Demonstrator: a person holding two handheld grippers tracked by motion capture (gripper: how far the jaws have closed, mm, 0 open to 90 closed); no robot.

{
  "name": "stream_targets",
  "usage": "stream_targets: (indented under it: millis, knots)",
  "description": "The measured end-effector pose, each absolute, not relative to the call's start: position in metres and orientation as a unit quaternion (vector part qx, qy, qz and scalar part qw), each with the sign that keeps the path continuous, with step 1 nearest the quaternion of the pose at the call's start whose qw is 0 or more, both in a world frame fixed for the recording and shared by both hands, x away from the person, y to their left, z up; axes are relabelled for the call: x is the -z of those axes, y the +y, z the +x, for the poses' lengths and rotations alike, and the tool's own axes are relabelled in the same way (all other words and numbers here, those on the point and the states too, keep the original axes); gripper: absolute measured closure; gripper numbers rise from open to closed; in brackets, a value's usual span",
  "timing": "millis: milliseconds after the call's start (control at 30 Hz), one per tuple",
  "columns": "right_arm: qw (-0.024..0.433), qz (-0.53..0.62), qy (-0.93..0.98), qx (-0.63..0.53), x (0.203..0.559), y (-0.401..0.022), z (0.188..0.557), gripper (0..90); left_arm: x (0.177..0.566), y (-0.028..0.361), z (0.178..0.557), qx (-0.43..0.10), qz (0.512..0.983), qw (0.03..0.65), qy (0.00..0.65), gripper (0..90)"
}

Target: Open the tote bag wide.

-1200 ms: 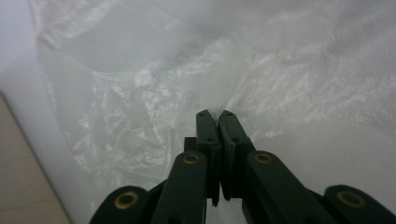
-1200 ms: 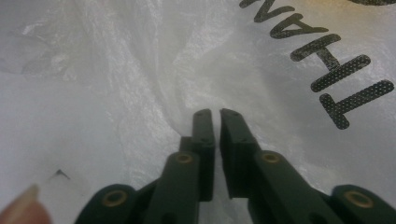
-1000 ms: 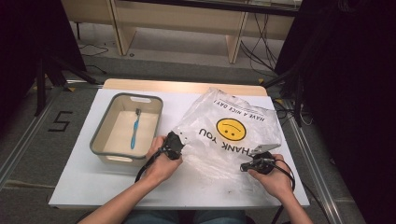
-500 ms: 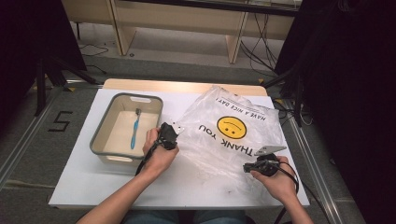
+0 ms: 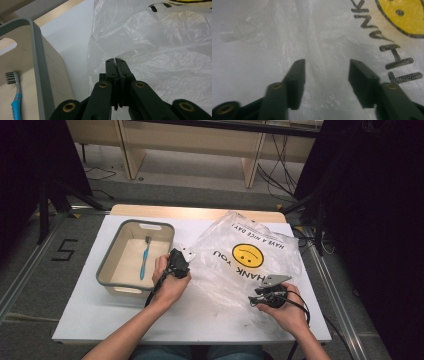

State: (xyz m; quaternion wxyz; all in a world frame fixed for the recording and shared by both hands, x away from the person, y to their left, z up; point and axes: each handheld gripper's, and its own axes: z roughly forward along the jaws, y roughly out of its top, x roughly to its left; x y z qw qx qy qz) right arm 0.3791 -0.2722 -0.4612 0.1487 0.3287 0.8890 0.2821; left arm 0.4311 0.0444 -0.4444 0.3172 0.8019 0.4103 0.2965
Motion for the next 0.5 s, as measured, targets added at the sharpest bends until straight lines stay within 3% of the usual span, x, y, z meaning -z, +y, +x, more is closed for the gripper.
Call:
stream_targets:
  millis: [67,133,300,500]
  knots:
    - [0.125,0.348,0.885,-0.284,0.461,-0.273,0.379,90.0,0.444,0.044,0.43,-0.294,0.803,0.32,0.408,87.1]
    - [0.125,0.352,0.884,-0.283,0.46,-0.273,0.379,90.0,0.441,0.042,0.427,-0.294,0.806,0.323,0.4,84.2]
    - [0.117,0.369,0.873,-0.296,0.456,-0.265,0.379,90.0,0.431,0.032,0.411,-0.29,0.809,0.341,0.38,53.6]
    - [0.098,0.372,0.868,-0.314,0.454,-0.258,0.379,90.0,0.419,0.023,0.39,-0.289,0.818,0.352,0.352,41.7]
